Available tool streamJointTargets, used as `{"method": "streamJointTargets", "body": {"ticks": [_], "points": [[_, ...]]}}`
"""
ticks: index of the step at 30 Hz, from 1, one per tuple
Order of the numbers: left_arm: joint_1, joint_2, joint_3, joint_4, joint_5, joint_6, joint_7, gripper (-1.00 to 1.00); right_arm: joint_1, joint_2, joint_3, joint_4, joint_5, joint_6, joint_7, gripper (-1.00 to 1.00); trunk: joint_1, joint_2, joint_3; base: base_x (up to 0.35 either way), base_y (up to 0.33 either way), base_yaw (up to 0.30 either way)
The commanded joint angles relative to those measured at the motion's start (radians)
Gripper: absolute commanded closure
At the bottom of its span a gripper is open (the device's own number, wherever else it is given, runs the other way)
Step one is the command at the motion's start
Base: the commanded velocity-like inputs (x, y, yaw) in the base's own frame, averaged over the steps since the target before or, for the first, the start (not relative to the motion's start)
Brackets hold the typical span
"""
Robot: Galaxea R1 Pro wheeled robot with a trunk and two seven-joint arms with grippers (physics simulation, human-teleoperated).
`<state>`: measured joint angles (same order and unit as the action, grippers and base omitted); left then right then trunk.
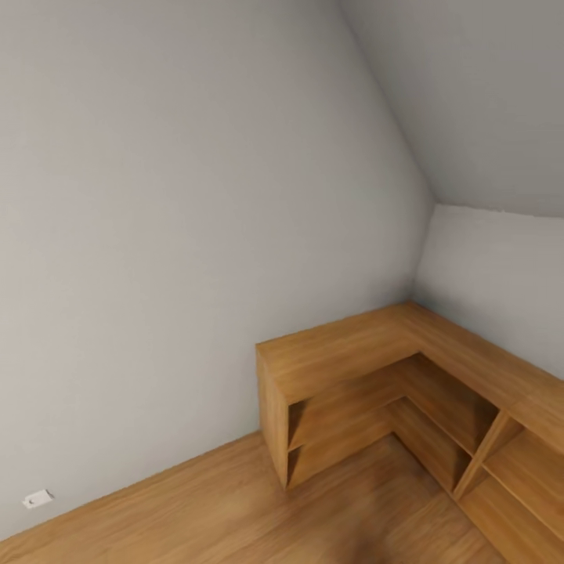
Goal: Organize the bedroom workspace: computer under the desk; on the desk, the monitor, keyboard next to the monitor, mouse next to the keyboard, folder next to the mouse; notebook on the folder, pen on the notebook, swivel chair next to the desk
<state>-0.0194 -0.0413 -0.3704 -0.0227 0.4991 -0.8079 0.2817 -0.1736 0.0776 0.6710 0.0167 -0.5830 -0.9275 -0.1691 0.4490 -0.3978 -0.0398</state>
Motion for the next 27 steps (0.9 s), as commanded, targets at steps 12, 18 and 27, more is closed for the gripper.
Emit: {"method": "streamJointTargets", "body": {"ticks": [12,18,27], "points": [[-0.001,0.0,-0.009,0.0,0.004,-0.002,0.007,-1.0,-0.001,0.001,0.009,0.002,-0.001,-0.002,-0.007,-1.0,0.001,-0.002,-0.002,0.051,0.018,-0.265],[-0.001,0.0,-0.009,0.0,0.004,-0.002,0.007,-1.0,-0.001,0.001,0.009,0.002,-0.001,-0.002,-0.007,-1.0,0.001,-0.002,-0.002,0.117,0.001,-0.265],[-0.001,0.0,-0.009,0.001,0.004,-0.002,0.007,-1.0,-0.001,0.001,0.009,0.002,-0.001,-0.002,-0.006,-1.0,0.001,-0.002,-0.002,0.207,0.0,-0.265]]}}
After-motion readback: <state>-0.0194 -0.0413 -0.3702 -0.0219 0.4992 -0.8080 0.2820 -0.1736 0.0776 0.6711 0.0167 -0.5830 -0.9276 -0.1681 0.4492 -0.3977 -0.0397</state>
